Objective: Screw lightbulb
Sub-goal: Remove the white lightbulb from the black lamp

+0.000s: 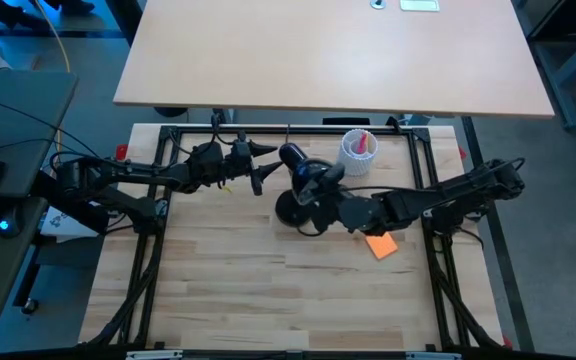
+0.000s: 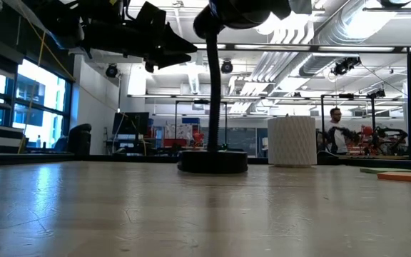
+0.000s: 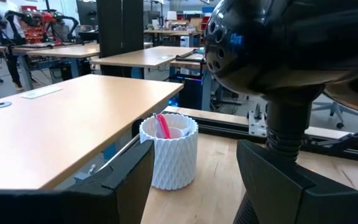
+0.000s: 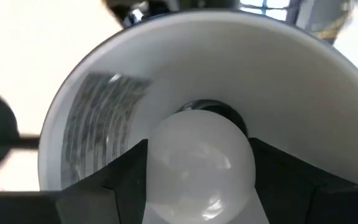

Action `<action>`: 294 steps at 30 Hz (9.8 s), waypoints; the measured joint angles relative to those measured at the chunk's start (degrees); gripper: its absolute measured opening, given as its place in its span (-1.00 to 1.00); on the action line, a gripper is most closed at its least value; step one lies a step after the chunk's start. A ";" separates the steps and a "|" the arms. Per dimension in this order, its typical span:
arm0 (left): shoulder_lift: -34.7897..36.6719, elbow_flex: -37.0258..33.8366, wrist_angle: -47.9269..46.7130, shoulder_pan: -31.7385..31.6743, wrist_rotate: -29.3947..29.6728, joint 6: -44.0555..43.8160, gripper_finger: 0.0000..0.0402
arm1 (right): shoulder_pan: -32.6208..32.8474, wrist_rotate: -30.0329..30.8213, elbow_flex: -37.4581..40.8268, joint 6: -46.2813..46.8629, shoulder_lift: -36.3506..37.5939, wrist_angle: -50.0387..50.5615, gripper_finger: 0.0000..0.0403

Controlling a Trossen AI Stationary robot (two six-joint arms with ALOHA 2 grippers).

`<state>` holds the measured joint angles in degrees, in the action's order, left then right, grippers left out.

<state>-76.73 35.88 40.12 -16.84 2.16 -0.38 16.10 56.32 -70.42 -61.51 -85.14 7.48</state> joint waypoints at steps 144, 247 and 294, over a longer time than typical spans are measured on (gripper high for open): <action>-0.01 -0.02 -0.48 0.74 0.27 -0.96 0.12 | -1.16 -2.52 -0.01 14.07 0.58 -6.11 0.62; 11.60 -0.44 -12.40 8.97 7.02 4.21 0.12 | -4.36 -6.56 0.10 38.62 0.81 -1.50 0.20; 3.52 -0.37 4.48 5.16 6.02 -4.07 0.12 | -2.88 -7.26 0.03 -7.08 0.78 2.08 0.59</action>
<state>-73.21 35.51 44.60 -11.68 8.18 -4.45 13.22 49.06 -70.39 -68.60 -84.37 9.56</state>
